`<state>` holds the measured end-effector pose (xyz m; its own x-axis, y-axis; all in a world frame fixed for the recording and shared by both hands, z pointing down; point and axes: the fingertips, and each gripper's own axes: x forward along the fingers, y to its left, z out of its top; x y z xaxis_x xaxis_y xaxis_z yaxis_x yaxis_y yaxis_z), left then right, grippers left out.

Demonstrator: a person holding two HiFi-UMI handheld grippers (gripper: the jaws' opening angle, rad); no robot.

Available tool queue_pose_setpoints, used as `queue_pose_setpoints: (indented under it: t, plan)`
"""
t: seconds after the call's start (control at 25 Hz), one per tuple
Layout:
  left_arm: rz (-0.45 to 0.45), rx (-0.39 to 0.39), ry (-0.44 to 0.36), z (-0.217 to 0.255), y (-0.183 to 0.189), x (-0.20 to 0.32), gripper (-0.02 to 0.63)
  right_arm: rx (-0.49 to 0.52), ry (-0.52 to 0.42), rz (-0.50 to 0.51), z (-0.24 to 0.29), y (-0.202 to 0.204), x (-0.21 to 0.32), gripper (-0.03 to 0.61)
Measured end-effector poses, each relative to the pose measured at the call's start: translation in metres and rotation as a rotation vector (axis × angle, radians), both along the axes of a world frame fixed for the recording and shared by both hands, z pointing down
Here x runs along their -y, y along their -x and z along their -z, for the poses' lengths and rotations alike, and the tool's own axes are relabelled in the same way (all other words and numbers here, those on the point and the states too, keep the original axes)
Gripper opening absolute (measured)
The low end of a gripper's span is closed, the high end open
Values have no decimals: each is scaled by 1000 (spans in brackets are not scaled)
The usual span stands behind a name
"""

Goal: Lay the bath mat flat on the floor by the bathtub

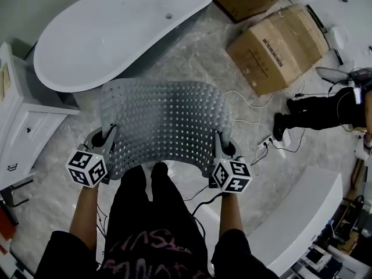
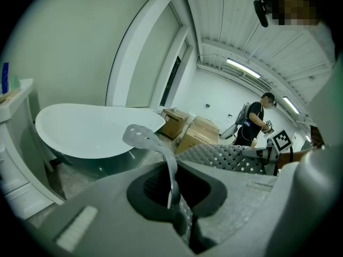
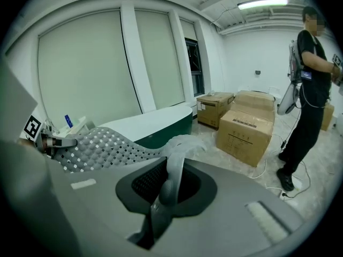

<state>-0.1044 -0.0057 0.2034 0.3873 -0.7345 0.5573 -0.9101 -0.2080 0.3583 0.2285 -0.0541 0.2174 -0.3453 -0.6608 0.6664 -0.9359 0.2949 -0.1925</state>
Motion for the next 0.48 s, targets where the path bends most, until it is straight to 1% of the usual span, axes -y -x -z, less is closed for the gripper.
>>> queue_pose_setpoints:
  t: [0.48]
  plan:
    - [31, 0, 26, -59, 21, 21, 12, -21, 17, 18, -49, 23, 25, 44]
